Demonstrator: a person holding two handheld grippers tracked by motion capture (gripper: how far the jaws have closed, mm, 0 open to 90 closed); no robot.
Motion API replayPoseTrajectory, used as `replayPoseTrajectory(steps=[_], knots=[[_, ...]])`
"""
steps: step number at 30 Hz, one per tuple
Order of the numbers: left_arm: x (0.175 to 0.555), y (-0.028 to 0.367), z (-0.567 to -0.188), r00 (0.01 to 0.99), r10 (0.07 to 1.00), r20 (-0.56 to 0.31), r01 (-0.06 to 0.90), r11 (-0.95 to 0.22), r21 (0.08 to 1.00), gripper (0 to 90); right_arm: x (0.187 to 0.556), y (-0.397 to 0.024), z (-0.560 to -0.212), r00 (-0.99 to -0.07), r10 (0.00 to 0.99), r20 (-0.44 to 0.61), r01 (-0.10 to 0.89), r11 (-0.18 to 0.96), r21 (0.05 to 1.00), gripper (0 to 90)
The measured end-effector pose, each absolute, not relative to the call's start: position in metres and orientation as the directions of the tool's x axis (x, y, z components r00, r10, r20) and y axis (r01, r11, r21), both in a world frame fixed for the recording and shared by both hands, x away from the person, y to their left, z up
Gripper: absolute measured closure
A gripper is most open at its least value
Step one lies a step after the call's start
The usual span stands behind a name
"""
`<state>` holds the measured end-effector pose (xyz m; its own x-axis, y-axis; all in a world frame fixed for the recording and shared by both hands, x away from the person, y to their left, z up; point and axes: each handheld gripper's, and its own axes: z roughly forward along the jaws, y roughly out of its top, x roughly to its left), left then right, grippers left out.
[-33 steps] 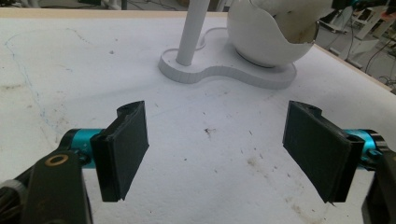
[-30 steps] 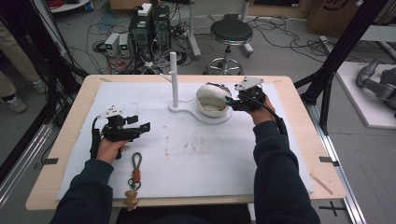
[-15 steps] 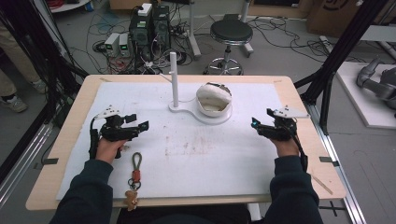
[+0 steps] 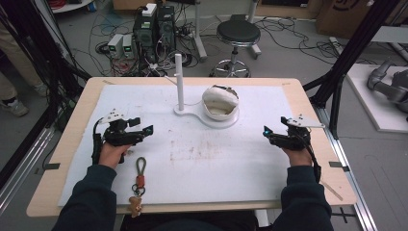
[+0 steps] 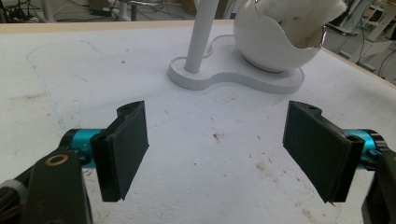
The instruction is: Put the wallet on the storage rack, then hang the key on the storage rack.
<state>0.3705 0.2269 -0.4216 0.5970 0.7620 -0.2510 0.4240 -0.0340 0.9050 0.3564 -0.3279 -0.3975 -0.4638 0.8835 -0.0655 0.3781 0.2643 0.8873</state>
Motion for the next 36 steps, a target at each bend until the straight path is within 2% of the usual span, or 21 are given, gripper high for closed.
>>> replayPoseTrajectory(steps=[11, 25, 28, 33, 36], knots=[[0.369, 0.229, -0.423, 0.584, 0.770, -0.257, 0.437, -0.032, 0.899, 22.6, 0.360, -0.324, -0.401, -0.480, 0.874, -0.077, 0.384, 0.288, 0.877, 21.6], [0.366, 0.229, -0.422, 0.587, 0.764, -0.268, 0.447, -0.030, 0.894, 24.0, 0.360, -0.330, -0.405, -0.457, 0.888, -0.055, 0.405, 0.263, 0.876, 21.7], [0.365, 0.228, -0.422, 0.577, 0.776, -0.255, 0.468, -0.057, 0.882, 28.4, 0.360, -0.329, -0.406, -0.462, 0.885, -0.062, 0.405, 0.273, 0.872, 21.9], [0.352, 0.227, -0.420, 0.574, 0.781, -0.244, 0.520, -0.118, 0.846, 30.7, 0.360, -0.330, -0.406, -0.477, 0.876, -0.067, 0.394, 0.281, 0.875, 24.1], [0.343, 0.229, -0.417, 0.594, 0.773, -0.224, 0.510, -0.147, 0.847, 30.8, 0.359, -0.330, -0.405, -0.478, 0.877, -0.057, 0.393, 0.271, 0.879, 24.1]])
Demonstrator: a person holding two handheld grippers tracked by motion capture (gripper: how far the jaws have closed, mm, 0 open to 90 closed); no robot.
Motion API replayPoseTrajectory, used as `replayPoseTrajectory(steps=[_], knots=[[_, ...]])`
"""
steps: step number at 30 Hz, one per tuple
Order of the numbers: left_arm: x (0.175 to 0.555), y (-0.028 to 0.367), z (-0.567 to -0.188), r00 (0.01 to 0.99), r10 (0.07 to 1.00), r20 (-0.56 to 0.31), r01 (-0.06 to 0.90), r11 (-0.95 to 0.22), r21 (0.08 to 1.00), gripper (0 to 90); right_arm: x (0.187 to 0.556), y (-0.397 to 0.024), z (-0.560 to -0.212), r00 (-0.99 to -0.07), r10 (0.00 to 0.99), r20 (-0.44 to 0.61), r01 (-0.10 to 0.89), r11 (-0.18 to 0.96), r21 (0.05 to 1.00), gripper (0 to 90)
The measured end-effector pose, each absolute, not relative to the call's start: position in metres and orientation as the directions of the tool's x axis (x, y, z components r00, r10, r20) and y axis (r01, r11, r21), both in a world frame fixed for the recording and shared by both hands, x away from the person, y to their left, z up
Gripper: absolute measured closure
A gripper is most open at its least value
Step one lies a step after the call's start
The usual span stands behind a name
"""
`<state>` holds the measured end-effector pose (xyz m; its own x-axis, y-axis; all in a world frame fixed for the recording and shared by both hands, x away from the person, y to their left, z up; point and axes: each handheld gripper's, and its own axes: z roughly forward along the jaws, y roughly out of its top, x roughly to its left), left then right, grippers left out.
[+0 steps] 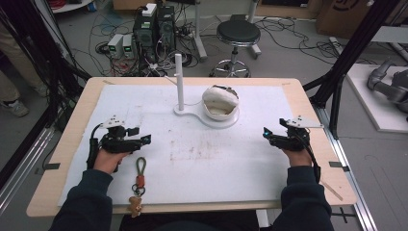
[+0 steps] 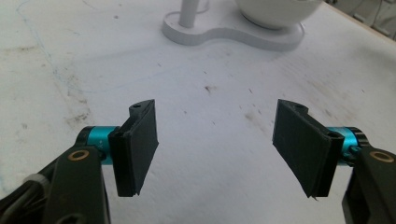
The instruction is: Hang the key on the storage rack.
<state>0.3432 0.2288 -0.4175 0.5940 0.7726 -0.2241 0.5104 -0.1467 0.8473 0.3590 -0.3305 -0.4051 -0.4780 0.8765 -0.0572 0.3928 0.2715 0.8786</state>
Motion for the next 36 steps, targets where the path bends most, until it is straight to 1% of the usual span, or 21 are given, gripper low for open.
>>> replayPoseTrajectory(steps=[4, 5, 6, 8, 9, 10, 11, 16, 17, 18, 19, 21, 24, 25, 26, 27, 28, 29, 34, 35, 36], knots=[[0.327, 0.236, -0.414, 0.598, 0.764, -0.241, 0.528, -0.149, 0.836, 30.7, 0.362, -0.332, -0.408, -0.486, 0.872, -0.052, 0.399, 0.275, 0.875, 24.1], [0.320, 0.238, -0.416, 0.590, 0.770, -0.244, 0.554, -0.166, 0.816, 31.4, 0.362, -0.332, -0.408, -0.485, 0.873, -0.049, 0.404, 0.274, 0.873, 24.1], [0.320, 0.238, -0.416, 0.590, 0.770, -0.244, 0.554, -0.166, 0.816, 33.8, 0.362, -0.332, -0.408, -0.485, 0.873, -0.049, 0.404, 0.274, 0.873, 24.1], [0.314, 0.240, -0.421, 0.583, 0.774, -0.248, 0.580, -0.183, 0.794, 38.9, 0.361, -0.332, -0.408, -0.483, 0.874, -0.049, 0.405, 0.273, 0.873, 24.0], [0.310, 0.240, -0.427, 0.568, 0.783, -0.255, 0.612, -0.194, 0.766, 41.9, 0.361, -0.332, -0.408, -0.482, 0.875, -0.050, 0.404, 0.273, 0.873, 24.1], [0.310, 0.240, -0.427, 0.568, 0.783, -0.255, 0.612, -0.194, 0.766, 44.2, 0.361, -0.331, -0.408, -0.480, 0.876, -0.050, 0.404, 0.271, 0.874, 24.0], [0.308, 0.241, -0.432, 0.558, 0.790, -0.253, 0.632, -0.208, 0.747, 44.6, 0.361, -0.331, -0.408, -0.481, 0.875, -0.053, 0.403, 0.274, 0.873, 24.1], [0.305, 0.238, -0.433, 0.564, 0.789, -0.244, 0.635, -0.226, 0.739, 46.4, 0.362, -0.329, -0.409, -0.487, 0.871, -0.055, 0.406, 0.282, 0.869, 24.1], [0.304, 0.234, -0.434, 0.573, 0.790, -0.218, 0.633, -0.258, 0.730, 47.0, 0.364, -0.328, -0.410, -0.491, 0.869, -0.057, 0.407, 0.286, 0.868, 24.1], [0.304, 0.234, -0.434, 0.573, 0.790, -0.218, 0.633, -0.258, 0.730, 47.9, 0.364, -0.328, -0.410, -0.491, 0.869, -0.057, 0.407, 0.286, 0.868, 24.1], [0.304, 0.231, -0.436, 0.581, 0.793, -0.183, 0.631, -0.298, 0.716, 48.9, 0.364, -0.328, -0.411, -0.493, 0.868, -0.055, 0.412, 0.289, 0.864, 24.1], [0.306, 0.228, -0.437, 0.585, 0.797, -0.150, 0.629, -0.330, 0.704, 52.1, 0.365, -0.328, -0.411, -0.495, 0.867, -0.054, 0.412, 0.289, 0.864, 24.1], [0.306, 0.225, -0.439, 0.587, 0.800, -0.125, 0.630, -0.354, 0.691, 56.4, 0.364, -0.328, -0.411, -0.494, 0.868, -0.053, 0.411, 0.287, 0.865, 24.1], [0.306, 0.223, -0.438, 0.592, 0.802, -0.083, 0.616, -0.384, 0.687, 59.3, 0.363, -0.329, -0.410, -0.492, 0.869, -0.051, 0.412, 0.284, 0.866, 24.1], [0.306, 0.223, -0.438, 0.592, 0.802, -0.083, 0.616, -0.384, 0.687, 64.2, 0.363, -0.330, -0.410, -0.491, 0.870, -0.054, 0.411, 0.285, 0.866, 24.1], [0.307, 0.223, -0.437, 0.604, 0.796, -0.032, 0.595, -0.424, 0.683, 70.8, 0.363, -0.330, -0.410, -0.490, 0.870, -0.055, 0.410, 0.285, 0.866, 24.1], [0.307, 0.223, -0.437, 0.604, 0.796, -0.032, 0.595, -0.424, 0.683, 74.8, 0.363, -0.330, -0.410, -0.490, 0.870, -0.055, 0.410, 0.285, 0.866, 24.1], [0.308, 0.224, -0.437, 0.613, 0.789, -0.032, 0.590, -0.431, 0.683, 81.5, 0.362, -0.330, -0.411, -0.487, 0.872, -0.052, 0.410, 0.281, 0.867, 24.1], [0.307, 0.221, -0.434, 0.616, 0.787, -0.012, 0.575, -0.440, 0.690, 83.3, 0.361, -0.330, -0.410, -0.487, 0.872, -0.051, 0.413, 0.281, 0.866, 24.1], [0.306, 0.220, -0.429, 0.624, 0.781, -0.016, 0.548, -0.423, 0.721, 83.4, 0.361, -0.330, -0.410, -0.487, 0.872, -0.049, 0.413, 0.280, 0.866, 24.1], [0.306, 0.220, -0.429, 0.624, 0.781, -0.016, 0.548, -0.423, 0.721, 83.6, 0.361, -0.330, -0.410, -0.487, 0.872, -0.049, 0.413, 0.280, 0.866, 24.1]])
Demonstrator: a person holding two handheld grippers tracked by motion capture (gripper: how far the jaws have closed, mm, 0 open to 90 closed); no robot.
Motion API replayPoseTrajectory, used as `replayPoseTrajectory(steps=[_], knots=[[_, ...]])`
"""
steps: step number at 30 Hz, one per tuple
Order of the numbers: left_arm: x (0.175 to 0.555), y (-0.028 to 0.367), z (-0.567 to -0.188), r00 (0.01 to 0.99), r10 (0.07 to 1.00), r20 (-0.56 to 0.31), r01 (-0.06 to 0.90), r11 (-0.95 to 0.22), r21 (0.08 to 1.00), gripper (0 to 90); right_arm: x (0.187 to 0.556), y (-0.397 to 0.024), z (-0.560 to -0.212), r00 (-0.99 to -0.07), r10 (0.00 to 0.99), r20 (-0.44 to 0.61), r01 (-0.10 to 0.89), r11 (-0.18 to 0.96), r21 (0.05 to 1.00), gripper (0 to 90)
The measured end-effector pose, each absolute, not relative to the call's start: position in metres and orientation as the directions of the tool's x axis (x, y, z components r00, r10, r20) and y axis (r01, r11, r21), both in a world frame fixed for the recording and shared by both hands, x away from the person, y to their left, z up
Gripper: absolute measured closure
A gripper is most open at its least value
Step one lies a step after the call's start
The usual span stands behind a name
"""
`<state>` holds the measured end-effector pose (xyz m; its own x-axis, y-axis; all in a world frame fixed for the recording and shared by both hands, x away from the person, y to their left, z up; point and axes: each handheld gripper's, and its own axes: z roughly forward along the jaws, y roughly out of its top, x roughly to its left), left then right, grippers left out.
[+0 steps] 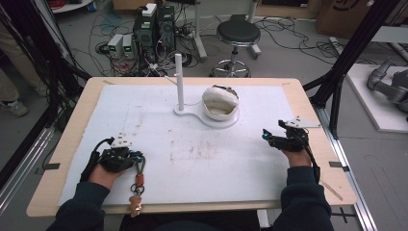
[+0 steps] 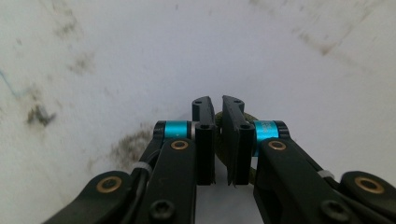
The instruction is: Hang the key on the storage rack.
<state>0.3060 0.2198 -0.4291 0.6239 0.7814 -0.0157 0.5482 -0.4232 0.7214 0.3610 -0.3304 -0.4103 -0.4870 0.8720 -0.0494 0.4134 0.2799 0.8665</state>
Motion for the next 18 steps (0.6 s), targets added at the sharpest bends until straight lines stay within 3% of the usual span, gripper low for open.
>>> replayPoseTrajectory(steps=[4, 9, 18], knots=[[0.304, 0.223, -0.416, 0.615, 0.788, -0.021, 0.479, -0.352, 0.804, 83.7, 0.361, -0.332, -0.411, -0.486, 0.873, -0.047, 0.412, 0.276, 0.868, 24.1], [0.302, 0.234, -0.397, 0.624, 0.774, -0.108, 0.392, -0.191, 0.900, 83.9, 0.361, -0.333, -0.411, -0.482, 0.875, -0.042, 0.414, 0.270, 0.870, 24.0], [0.310, 0.236, -0.357, 0.644, 0.758, -0.103, 0.253, -0.083, 0.964, 84.0, 0.361, -0.334, -0.410, -0.470, 0.882, -0.029, 0.417, 0.251, 0.873, 24.1]])
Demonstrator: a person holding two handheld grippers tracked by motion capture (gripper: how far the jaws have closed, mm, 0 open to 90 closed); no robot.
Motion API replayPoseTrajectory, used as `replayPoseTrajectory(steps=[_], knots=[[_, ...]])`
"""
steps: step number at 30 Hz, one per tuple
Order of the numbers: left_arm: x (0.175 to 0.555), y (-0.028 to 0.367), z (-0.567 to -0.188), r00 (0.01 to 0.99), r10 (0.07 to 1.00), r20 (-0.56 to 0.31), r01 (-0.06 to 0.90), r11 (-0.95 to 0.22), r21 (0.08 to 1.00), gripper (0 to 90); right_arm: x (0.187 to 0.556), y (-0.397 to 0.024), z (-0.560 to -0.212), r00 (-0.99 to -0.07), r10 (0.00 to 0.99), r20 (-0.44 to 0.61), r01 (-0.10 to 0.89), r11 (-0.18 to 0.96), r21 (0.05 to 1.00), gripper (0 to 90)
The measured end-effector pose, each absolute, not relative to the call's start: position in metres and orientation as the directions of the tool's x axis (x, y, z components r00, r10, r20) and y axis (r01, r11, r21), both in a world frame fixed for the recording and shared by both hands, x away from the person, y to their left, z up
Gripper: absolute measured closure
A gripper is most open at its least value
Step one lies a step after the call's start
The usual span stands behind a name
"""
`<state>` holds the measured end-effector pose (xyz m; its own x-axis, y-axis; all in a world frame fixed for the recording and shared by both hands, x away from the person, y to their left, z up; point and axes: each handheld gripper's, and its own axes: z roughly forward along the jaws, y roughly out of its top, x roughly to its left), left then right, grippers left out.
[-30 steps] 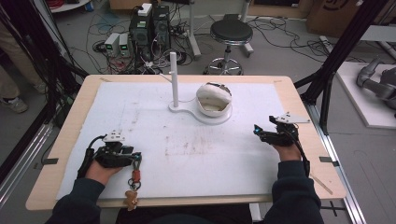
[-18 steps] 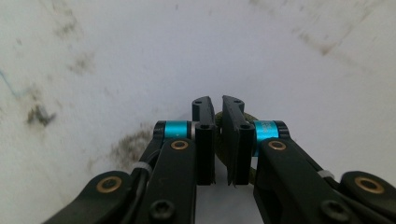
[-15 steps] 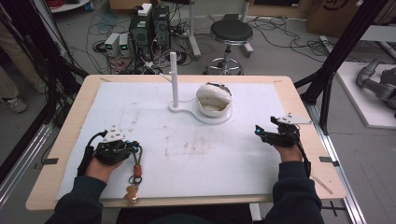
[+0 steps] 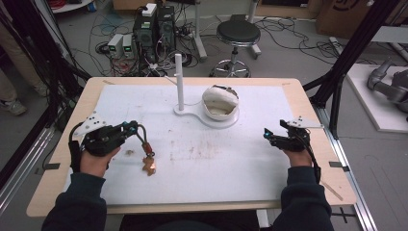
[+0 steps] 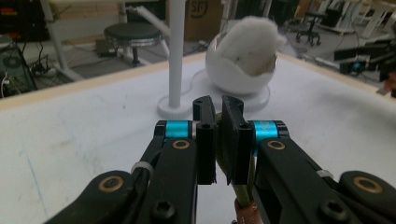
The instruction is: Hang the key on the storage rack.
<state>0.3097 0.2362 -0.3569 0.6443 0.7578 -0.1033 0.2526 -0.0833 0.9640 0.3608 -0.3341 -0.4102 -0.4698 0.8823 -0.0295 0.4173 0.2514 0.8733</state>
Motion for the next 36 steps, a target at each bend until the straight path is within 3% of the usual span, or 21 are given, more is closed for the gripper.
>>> replayPoseTrajectory(steps=[13, 25, 36], knots=[[0.355, 0.209, -0.302, 0.647, 0.762, 0.019, 0.101, -0.111, 0.989, 84.2, 0.361, -0.333, -0.411, -0.476, 0.879, -0.023, 0.418, 0.250, 0.873, 24.0], [0.404, 0.176, -0.271, 0.691, 0.723, 0.010, 0.119, -0.128, 0.985, 84.1, 0.362, -0.332, -0.411, -0.480, 0.877, -0.032, 0.411, 0.257, 0.875, 24.1], [0.443, 0.149, -0.273, 0.662, 0.750, 0.004, 0.165, -0.151, 0.975, 84.1, 0.361, -0.334, -0.411, -0.480, 0.877, -0.024, 0.414, 0.251, 0.875, 24.1]])
